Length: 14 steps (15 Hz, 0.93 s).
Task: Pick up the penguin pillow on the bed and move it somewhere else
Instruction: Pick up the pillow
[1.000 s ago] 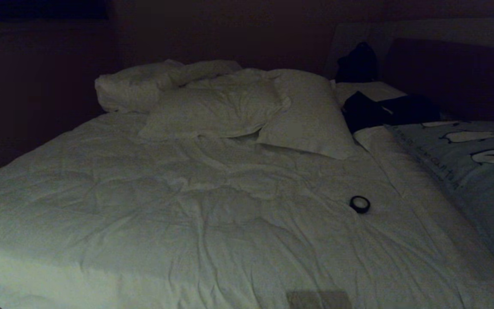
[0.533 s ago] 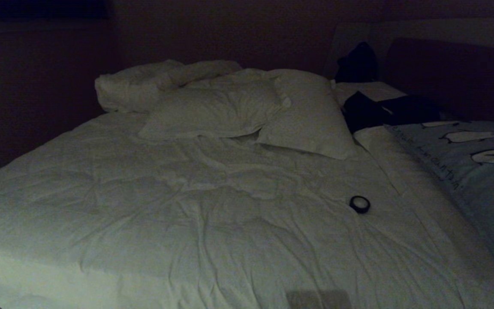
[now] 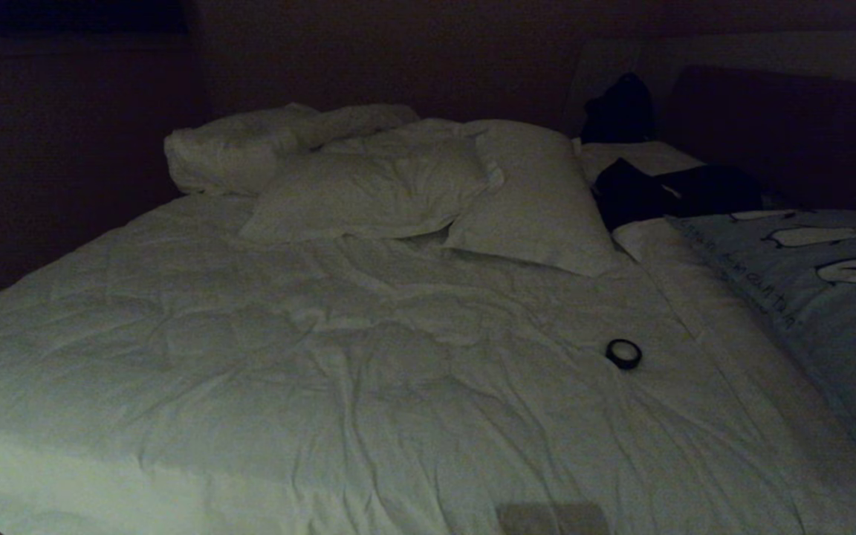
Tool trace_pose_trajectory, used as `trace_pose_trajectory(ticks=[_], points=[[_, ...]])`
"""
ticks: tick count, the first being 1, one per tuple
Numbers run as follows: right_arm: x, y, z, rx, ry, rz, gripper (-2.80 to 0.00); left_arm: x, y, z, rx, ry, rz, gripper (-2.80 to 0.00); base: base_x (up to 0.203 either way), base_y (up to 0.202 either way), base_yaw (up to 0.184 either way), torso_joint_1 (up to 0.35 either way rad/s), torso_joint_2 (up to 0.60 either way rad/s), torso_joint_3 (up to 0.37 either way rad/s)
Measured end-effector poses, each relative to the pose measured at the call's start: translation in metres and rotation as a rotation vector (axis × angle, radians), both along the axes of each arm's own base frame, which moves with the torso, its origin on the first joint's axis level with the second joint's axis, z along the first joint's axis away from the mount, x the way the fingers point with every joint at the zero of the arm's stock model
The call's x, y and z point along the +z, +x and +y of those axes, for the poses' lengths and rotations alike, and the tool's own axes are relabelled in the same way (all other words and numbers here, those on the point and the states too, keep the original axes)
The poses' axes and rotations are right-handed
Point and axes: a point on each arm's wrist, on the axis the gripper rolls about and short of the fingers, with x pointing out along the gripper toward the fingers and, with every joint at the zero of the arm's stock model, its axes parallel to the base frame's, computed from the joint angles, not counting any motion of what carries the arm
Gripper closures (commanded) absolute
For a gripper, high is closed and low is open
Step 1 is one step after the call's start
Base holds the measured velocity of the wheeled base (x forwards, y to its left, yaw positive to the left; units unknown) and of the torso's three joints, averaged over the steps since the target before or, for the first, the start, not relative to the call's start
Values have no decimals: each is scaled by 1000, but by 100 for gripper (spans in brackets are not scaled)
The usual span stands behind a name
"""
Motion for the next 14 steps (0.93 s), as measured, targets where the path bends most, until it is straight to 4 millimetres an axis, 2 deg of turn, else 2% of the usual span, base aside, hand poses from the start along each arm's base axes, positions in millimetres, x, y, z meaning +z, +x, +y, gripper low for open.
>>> trace_pose_trajectory(ticks=[11,12,14], points=[[0,0,0,-2,-10,-2,0,0,0,0,0,0,0,0,0,0,0,0,0,0],[2,0,0,-2,-17,-11,0,0,0,0,0,0,0,0,0,0,0,0,0,0],[18,-6,0,-2,-44,-71,0,0,0,0,-1,0,0,0,0,0,0,0,0,0]])
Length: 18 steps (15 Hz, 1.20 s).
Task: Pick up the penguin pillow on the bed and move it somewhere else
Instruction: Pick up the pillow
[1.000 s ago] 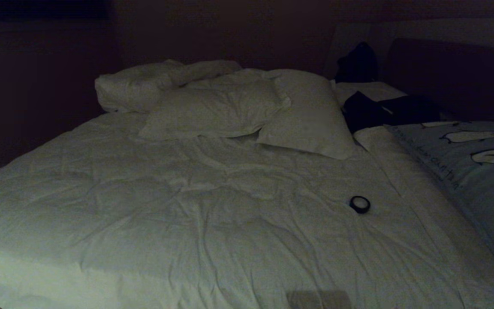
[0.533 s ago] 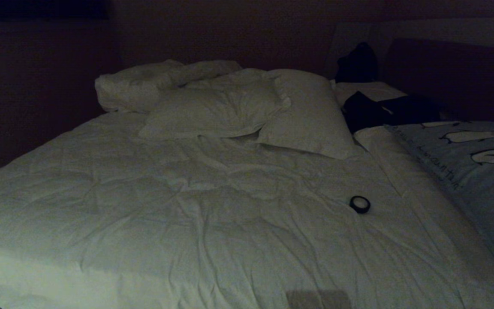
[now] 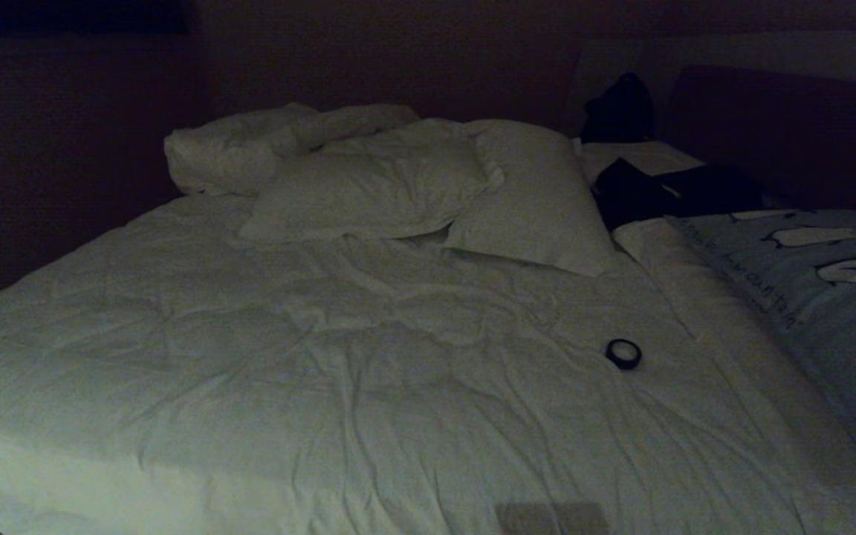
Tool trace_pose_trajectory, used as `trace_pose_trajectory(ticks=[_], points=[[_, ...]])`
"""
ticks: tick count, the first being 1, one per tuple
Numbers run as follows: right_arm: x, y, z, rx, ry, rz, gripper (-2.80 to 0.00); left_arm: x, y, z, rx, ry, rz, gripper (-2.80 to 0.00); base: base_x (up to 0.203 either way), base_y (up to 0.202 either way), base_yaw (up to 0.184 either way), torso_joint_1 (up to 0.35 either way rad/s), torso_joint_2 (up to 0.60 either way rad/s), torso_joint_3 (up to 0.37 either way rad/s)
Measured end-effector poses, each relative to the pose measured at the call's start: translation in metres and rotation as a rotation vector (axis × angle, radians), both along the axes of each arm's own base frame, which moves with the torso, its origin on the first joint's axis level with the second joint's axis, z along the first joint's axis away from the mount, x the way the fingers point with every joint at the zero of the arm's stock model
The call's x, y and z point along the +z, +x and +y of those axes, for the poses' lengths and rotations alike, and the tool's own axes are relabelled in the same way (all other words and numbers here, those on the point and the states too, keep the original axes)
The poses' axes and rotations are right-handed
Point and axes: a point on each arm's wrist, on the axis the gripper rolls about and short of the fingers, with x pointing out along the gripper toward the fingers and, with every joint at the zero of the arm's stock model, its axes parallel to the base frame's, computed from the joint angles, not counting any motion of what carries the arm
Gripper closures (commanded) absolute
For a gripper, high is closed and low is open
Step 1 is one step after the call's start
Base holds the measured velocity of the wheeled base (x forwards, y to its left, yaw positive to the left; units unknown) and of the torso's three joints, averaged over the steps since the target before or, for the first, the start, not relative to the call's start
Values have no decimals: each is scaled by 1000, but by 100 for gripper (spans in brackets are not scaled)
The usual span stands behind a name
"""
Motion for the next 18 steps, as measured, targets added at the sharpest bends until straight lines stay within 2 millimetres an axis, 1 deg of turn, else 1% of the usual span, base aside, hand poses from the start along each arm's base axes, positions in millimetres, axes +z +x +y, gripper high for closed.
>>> trace_pose_trajectory(ticks=[3,5,7,8,11,14,18], points=[[31,-13,0,-1,-43,-108,0,0,0,0,1,0,0,0,0,0,0,0,0,0],[51,-18,0,-9,-73,-147,0,0,0,0,1,0,0,0,0,0,0,0,0,0],[73,-14,0,-27,-97,-134,0,0,0,0,1,0,0,0,0,0,0,0,0,0],[84,-8,-1,-39,-104,-111,0,0,0,0,0,0,0,0,0,0,0,0,0,0],[112,25,-2,-98,-105,23,0,0,0,0,0,0,0,0,0,0,0,0,0,0],[130,70,-4,-186,-97,175,0,0,0,0,0,0,0,0,0,0,0,0,0,0],[150,131,-9,-308,-30,301,0,0,0,0,1,0,0,0,0,0,0,0,0,0]])
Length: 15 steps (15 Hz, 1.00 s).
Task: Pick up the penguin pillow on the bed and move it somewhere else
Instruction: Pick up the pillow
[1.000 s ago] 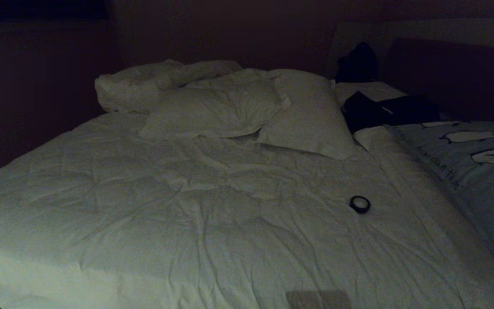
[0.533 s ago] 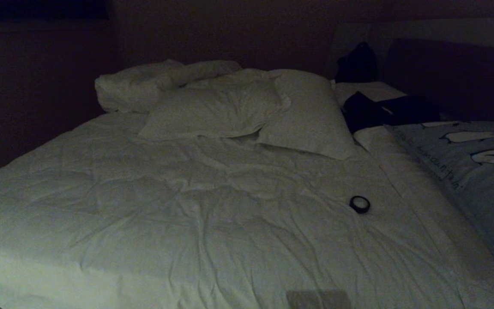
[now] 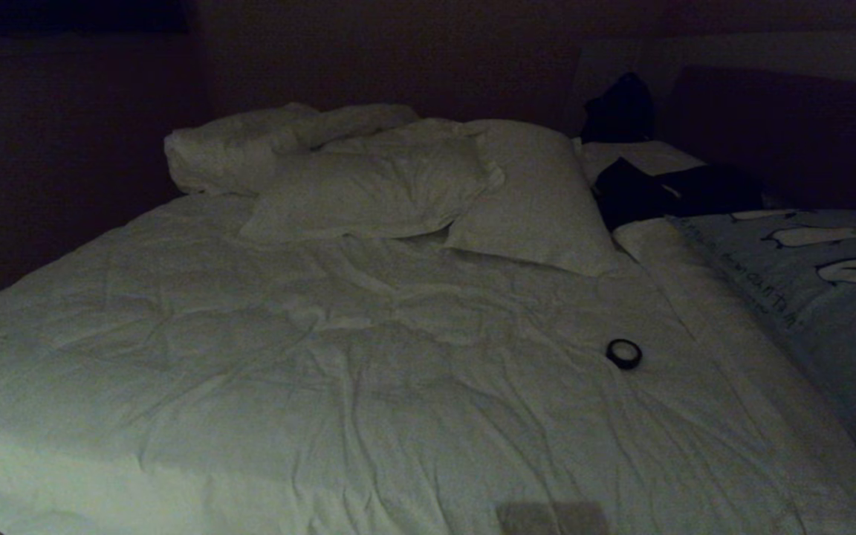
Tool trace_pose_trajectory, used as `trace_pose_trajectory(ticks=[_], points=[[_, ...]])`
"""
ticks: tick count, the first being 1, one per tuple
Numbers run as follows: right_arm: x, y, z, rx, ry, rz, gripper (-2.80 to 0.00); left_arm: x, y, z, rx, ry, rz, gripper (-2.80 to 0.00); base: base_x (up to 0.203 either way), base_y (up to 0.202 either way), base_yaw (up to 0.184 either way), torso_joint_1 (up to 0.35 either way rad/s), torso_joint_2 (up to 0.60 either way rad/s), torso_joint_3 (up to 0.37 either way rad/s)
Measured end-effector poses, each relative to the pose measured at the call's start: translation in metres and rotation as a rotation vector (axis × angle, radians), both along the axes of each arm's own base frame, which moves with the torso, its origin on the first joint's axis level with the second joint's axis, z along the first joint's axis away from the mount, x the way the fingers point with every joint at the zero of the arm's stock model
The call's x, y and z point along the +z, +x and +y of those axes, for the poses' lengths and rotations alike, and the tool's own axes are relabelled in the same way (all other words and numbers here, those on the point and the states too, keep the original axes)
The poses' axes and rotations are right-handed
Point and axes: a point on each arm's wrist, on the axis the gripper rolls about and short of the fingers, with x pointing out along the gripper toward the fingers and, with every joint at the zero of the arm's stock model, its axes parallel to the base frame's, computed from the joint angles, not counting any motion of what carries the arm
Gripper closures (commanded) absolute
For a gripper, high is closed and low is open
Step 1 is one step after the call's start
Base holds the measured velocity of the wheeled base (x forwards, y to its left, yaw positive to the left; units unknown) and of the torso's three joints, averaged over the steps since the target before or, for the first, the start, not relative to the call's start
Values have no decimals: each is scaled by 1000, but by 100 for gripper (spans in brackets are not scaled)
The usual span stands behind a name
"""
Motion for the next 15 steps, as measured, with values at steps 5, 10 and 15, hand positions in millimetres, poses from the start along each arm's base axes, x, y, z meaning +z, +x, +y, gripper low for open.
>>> trace_pose_trajectory(ticks=[5,10,15], points=[[3,74,-31,-221,109,53,0,0,0,0,-1,0,0,0,0,0,0,0,0,0],[-5,100,-59,-304,178,43,-280,0,0,0,-1,0,0,0,0,0,0,0,0,0],[1,107,-81,-327,195,30,-280,0,0,0,-1,0,0,0,0,0,0,0,0,0]])
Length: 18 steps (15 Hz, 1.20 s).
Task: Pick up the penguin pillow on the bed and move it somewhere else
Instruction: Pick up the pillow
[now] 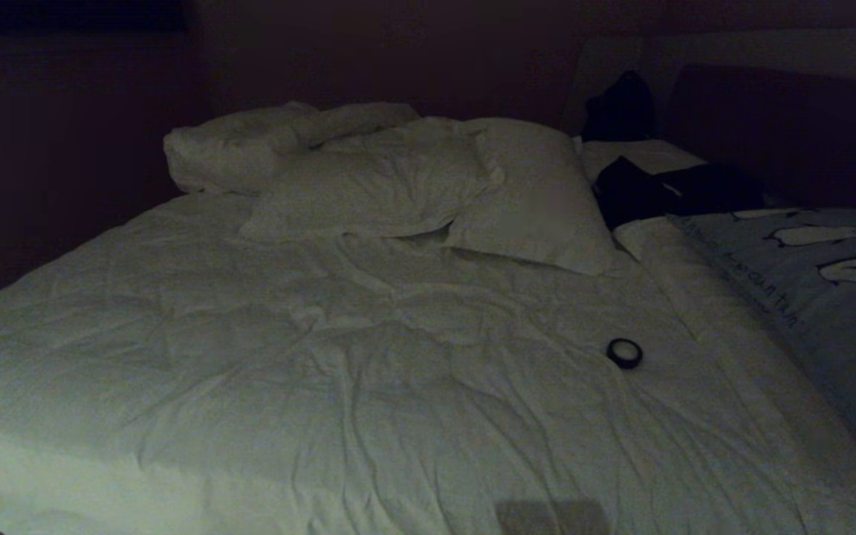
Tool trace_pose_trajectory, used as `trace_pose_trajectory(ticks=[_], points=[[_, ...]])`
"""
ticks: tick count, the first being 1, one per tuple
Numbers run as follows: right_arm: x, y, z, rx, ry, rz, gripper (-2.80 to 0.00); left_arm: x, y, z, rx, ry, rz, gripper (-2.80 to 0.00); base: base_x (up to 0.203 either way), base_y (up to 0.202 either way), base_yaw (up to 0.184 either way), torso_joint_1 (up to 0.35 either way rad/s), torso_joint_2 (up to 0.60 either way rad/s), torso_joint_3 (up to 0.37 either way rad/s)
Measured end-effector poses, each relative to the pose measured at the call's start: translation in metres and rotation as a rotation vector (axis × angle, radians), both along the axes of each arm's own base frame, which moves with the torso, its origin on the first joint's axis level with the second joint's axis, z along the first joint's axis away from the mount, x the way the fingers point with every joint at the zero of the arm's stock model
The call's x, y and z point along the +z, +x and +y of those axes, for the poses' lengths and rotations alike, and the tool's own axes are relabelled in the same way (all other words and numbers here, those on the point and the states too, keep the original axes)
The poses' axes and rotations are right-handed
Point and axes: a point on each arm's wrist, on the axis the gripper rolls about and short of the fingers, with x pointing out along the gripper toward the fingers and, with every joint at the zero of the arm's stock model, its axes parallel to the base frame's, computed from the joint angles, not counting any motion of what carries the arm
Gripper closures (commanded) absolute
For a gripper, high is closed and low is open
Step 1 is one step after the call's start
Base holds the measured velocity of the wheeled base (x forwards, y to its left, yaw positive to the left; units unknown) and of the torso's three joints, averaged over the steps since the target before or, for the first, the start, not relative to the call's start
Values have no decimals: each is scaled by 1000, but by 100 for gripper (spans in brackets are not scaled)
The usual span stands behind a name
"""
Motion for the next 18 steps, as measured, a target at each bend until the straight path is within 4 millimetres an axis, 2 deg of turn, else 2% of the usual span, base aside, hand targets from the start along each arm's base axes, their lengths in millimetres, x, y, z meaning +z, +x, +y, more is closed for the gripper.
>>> trace_pose_trajectory(ticks=[3,6,12,18], points=[[2,6,-14,-5,7,0,-280,0,0,0,0,0,0,0,0,0,0,0,0,0],[-9,14,-30,-10,37,33,-280,0,0,0,0,0,0,0,0,0,0,0,0,0],[-51,35,-69,-66,133,145,-280,0,0,0,0,0,0,0,0,0,0,0,0,0],[-99,56,-87,-61,277,234,-280,0,0,0,0,-1,0,0,0,0,0,0,0,0]])
